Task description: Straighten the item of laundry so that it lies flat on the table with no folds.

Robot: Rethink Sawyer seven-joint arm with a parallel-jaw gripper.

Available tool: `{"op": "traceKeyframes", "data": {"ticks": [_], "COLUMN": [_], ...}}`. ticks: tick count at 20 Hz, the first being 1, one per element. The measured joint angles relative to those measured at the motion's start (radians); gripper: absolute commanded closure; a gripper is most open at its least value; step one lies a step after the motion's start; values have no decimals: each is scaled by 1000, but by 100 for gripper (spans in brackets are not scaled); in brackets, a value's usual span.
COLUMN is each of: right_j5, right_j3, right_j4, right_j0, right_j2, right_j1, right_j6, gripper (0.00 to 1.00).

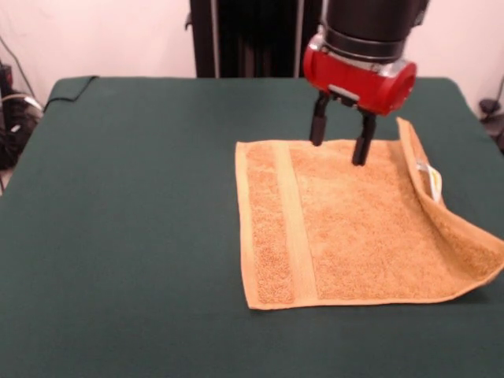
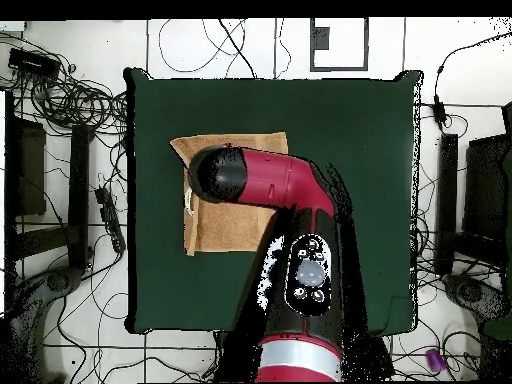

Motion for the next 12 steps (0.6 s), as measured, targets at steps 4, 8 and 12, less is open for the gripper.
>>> {"op": "traceKeyframes", "data": {"ticks": [4, 8, 12], "right_j5": [0, 0, 0], "right_j3": [0, 0, 0], "right_j4": [6, 18, 33], "right_j0": [42, 75, 87], "right_j2": [-3, -9, -10], "right_j1": [0, 4, 16], "right_j6": [0, 0, 0], "gripper": [0, 0, 0]}}
